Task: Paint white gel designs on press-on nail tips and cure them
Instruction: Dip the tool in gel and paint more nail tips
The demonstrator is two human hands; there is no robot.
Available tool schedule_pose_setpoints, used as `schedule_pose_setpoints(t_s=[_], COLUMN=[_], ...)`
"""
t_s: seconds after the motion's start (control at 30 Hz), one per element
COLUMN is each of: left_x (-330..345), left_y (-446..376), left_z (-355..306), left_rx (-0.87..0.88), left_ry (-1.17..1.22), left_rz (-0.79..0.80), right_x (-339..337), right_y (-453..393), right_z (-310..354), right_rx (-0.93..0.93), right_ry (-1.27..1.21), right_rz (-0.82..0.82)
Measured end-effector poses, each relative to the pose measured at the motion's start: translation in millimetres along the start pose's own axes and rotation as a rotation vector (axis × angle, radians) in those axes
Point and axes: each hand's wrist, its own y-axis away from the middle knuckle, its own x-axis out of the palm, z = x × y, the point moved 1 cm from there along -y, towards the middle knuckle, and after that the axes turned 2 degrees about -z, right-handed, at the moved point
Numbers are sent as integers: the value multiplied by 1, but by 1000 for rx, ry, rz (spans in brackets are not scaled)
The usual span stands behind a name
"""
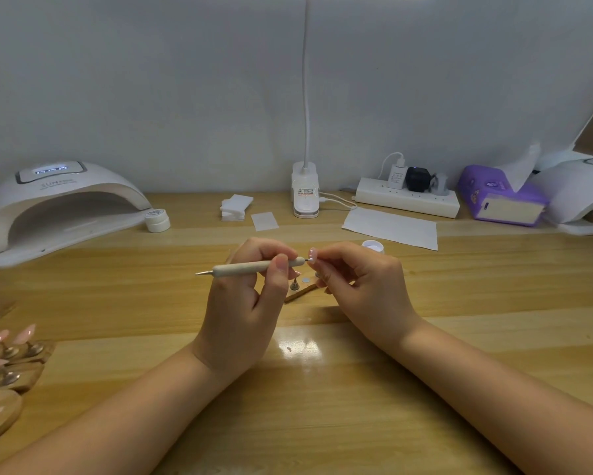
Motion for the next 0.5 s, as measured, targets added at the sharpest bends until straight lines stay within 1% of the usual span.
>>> schedule_pose_setpoints(t_s=[0.5], left_x=[0], left_y=[0], left_z=[0], left_rx=[-8], left_ry=[1], left_rz=[-1], right_x=[-2], right_y=[-1], right_z=[2], right_rx=[-18], right_ry=[28], right_rz=[6])
